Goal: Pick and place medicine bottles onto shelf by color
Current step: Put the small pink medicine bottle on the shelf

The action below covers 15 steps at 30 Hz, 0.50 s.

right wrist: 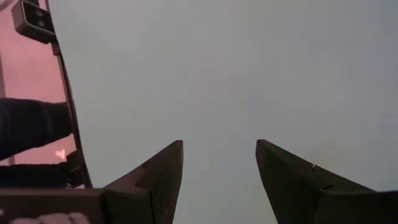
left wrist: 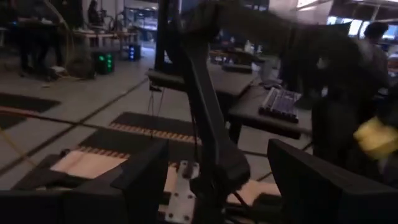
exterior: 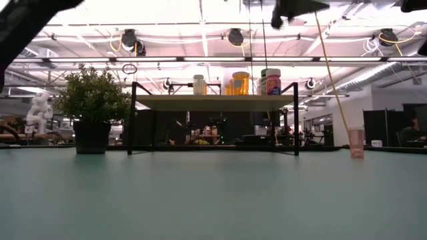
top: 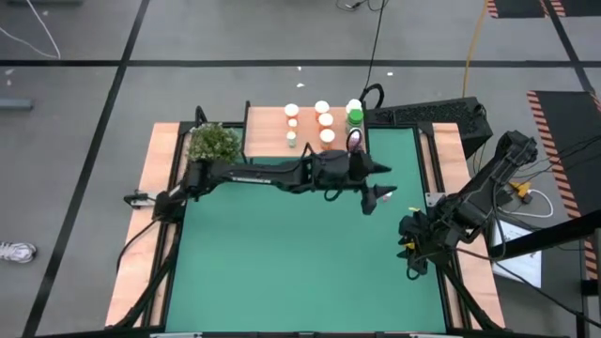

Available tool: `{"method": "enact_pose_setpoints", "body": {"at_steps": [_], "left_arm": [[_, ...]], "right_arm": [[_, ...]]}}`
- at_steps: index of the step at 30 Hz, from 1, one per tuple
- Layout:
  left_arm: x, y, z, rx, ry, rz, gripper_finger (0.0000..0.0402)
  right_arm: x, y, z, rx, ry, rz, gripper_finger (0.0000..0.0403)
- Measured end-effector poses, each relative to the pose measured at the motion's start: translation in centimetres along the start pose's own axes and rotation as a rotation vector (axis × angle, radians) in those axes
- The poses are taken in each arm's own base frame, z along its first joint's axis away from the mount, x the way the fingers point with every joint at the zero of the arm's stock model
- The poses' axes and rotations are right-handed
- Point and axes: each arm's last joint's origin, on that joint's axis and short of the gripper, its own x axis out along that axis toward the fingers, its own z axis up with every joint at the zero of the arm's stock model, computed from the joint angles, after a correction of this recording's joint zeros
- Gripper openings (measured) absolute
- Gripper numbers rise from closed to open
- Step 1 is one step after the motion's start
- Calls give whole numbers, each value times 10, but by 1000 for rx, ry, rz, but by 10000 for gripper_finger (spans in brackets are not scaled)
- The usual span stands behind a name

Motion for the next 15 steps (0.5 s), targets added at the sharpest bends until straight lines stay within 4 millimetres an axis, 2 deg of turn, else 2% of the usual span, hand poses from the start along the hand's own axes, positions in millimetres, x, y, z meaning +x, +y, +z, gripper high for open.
{"method": "enact_pose_setpoints", "body": {"at_steps": [3, 5, 9, 15], "left_arm": [[20, 14, -19, 48, -106, -2, 273], [30, 21, -35, 47, -117, -24, 273], [48, 34, -74, 8, -40, -80, 273], [66, 47, -131, 57, 59, -74, 273]], "right_arm": [[0, 0, 0, 33, 4, -3, 196], [0, -1, -1, 48, 7, -11, 196], [0, -5, -2, 90, 23, -55, 196], [-1, -9, -6, 166, 73, -89, 196]]}}
